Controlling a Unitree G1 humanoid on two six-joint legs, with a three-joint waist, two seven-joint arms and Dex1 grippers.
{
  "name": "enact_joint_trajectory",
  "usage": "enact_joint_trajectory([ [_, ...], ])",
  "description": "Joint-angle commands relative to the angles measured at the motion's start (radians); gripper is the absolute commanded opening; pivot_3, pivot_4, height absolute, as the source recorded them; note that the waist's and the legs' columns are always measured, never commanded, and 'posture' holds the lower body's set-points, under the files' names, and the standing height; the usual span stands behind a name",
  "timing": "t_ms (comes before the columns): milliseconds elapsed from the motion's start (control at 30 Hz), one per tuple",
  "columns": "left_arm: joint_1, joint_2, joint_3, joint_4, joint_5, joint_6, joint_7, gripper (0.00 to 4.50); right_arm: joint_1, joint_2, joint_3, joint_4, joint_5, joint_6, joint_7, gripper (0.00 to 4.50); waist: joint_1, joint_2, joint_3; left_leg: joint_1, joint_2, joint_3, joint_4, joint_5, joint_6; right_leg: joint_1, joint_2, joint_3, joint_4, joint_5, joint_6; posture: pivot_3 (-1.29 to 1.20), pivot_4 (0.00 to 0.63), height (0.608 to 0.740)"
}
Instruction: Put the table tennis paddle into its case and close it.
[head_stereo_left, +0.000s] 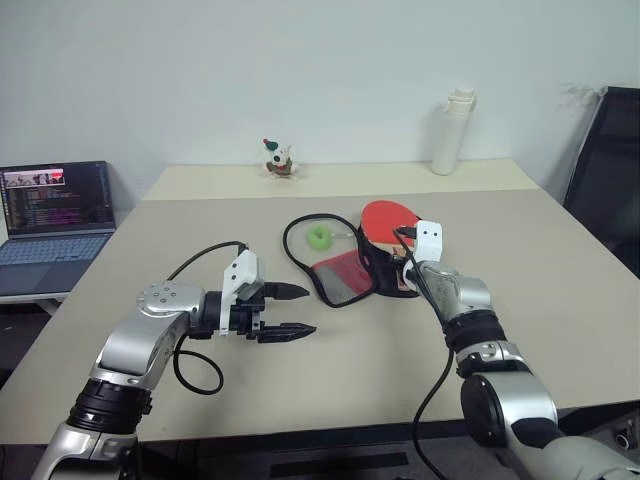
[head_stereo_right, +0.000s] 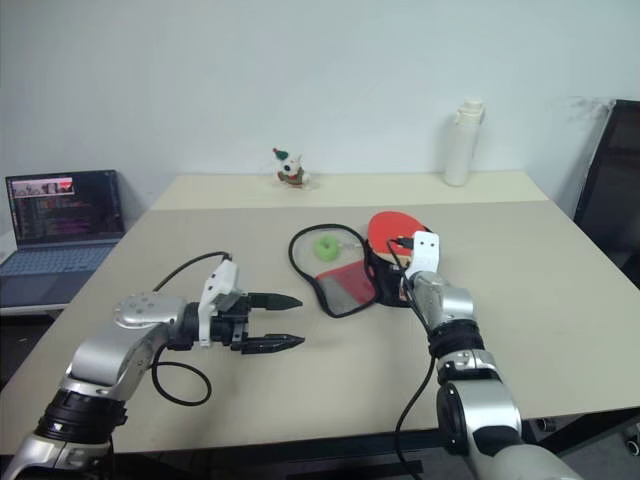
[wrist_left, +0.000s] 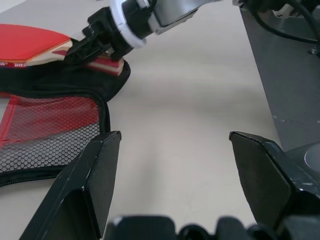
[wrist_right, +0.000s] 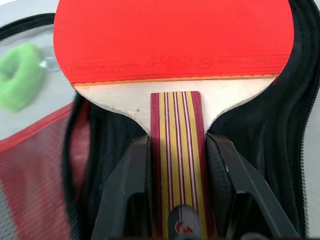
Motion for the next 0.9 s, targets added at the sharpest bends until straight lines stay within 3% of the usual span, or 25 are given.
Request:
enact_joint_trajectory([
  [33, 0.0, 0.017, 0.031, -0.04, -0.014, 0.0, 0.008, 3.79, -0.066, -0.01, -0.01, 0.073, -0.008, -0.092, 0.0, 1.08, -0.001, 0.0, 0.0, 0.0, 0.0, 0.0, 0.0, 0.0, 0.0, 0.0, 0.0, 0.0, 0.0, 0.0, 0.0, 0.0, 0.15, 0.74],
  [233, 0.004, 0.017, 0.032, -0.045, -0.015, 0.004, 0.013, 3.79, -0.094, -0.005, -0.028, 0.182, -0.003, -0.161, -0.032, 1.08, -0.005, 0.0, 0.0, 0.0, 0.0, 0.0, 0.0, 0.0, 0.0, 0.0, 0.0, 0.0, 0.0, 0.0, 0.0, 0.0, 0.15, 0.74],
  [567, 0.009, 0.017, 0.034, -0.047, -0.016, 0.005, 0.02, 3.79, -0.107, -0.002, -0.007, 0.208, -0.029, -0.197, -0.049, 4.45, -0.005, 0.0, 0.0, 0.0, 0.0, 0.0, 0.0, 0.0, 0.0, 0.0, 0.0, 0.0, 0.0, 0.0, 0.0, 0.0, 0.15, 0.74],
  [667, 0.017, 0.016, 0.039, -0.047, -0.016, 0.005, 0.027, 3.79, -0.099, 0.003, 0.008, 0.157, -0.031, -0.167, -0.021, 4.48, -0.005, 0.0, 0.0, 0.0, 0.0, 0.0, 0.0, 0.0, 0.0, 0.0, 0.0, 0.0, 0.0, 0.0, 0.0, 0.0, 0.15, 0.74],
  [733, 0.032, 0.019, 0.054, -0.043, -0.016, 0.009, 0.039, 3.79, -0.044, -0.001, 0.053, -0.027, -0.013, -0.078, 0.056, 4.48, -0.005, 0.0, 0.0, 0.0, 0.0, 0.0, 0.0, 0.0, 0.0, 0.0, 0.0, 0.0, 0.0, 0.0, 0.0, 0.0, 0.15, 0.74],
  [833, 0.051, 0.022, 0.084, -0.001, -0.002, 0.001, 0.077, 3.79, 0.135, -0.06, 0.161, -0.502, 0.095, 0.183, 0.249, 4.48, -0.002, 0.0, 0.0, 0.0, 0.001, -0.001, 0.0, 0.0, 0.0, 0.0, 0.0, 0.0, 0.001, 0.0, 0.0, 0.0, 0.15, 0.74],
  [900, 0.054, 0.018, 0.096, 0.02, 0.003, -0.004, 0.099, 3.79, 0.216, -0.099, 0.181, -0.703, 0.169, 0.306, 0.317, 4.48, 0.004, 0.0, 0.0, -0.001, 0.001, -0.003, 0.0, -0.001, 0.0, 0.0, 0.0, -0.001, 0.0, 0.0, 0.0, 0.0, 0.15, 0.74],
])
